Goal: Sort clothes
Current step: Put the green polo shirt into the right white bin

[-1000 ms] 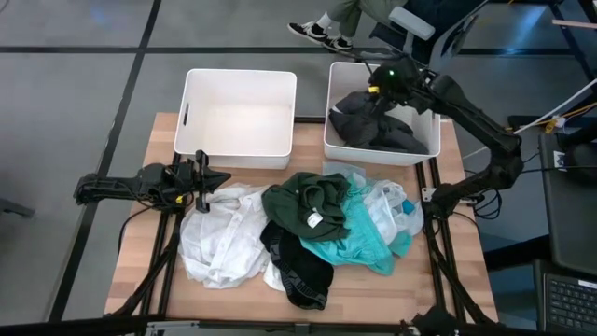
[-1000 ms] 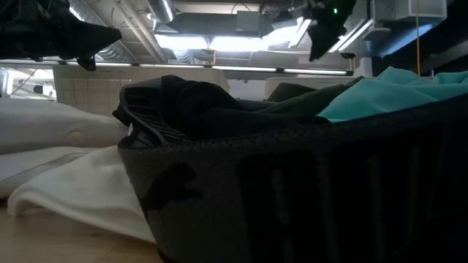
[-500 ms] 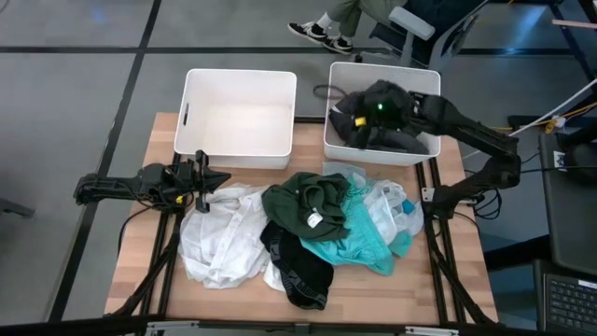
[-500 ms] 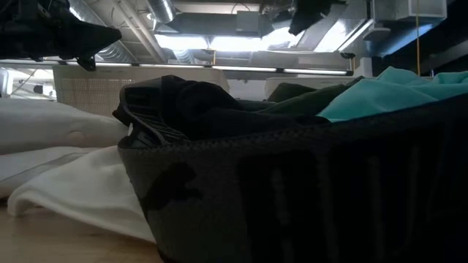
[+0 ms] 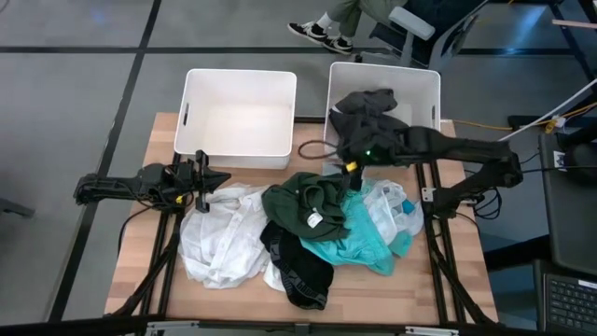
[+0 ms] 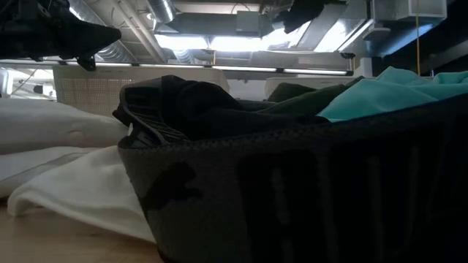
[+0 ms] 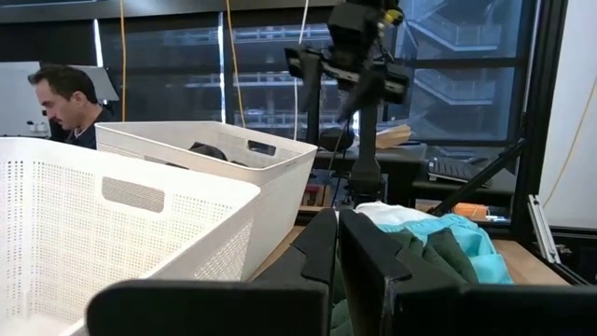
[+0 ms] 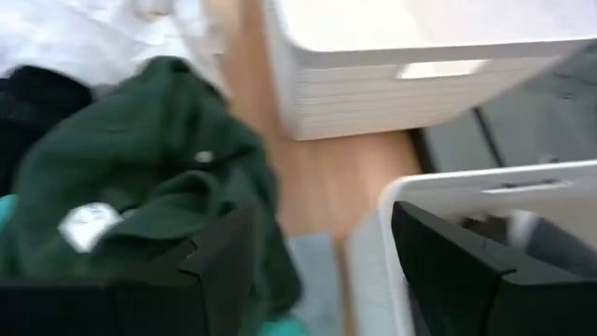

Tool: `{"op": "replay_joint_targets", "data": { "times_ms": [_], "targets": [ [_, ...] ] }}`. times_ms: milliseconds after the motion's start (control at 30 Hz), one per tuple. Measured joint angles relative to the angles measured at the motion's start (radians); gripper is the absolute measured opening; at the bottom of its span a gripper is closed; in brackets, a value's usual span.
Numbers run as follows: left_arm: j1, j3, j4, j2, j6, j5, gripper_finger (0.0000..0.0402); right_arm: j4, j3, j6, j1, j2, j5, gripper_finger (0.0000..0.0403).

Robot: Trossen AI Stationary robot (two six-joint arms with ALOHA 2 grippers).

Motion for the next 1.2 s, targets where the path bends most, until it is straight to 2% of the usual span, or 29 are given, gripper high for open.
{"op": "replay_joint_targets", "data": {
  "times_ms": [167, 333, 667, 1200],
  "targets": [
    [0.000, 0.000, 0.000, 0.000, 0.000, 0.000, 0.0008, 0.082, -0.097, 0.009, 0.051, 0.000, -0.045, 0.0246],
    [0.000, 0.000, 0.000, 0.000, 0.000, 0.000, 0.0008, 0.198, -0.196, 0.027, 0.097, 0.000, -0.046, 0.0246],
    [0.000, 0.000, -0.001, 0.000, 0.004, 0.000, 0.0008, 0.304, -0.341, 0.070, 0.171, 0.005, -0.123, 0.0246],
    [0.000, 0.000, 0.002, 0.000, 0.000, 0.000, 0.0008, 0.419, -0.465, 0.123, 0.254, 0.040, -0.120, 0.0246]
  ]
}}
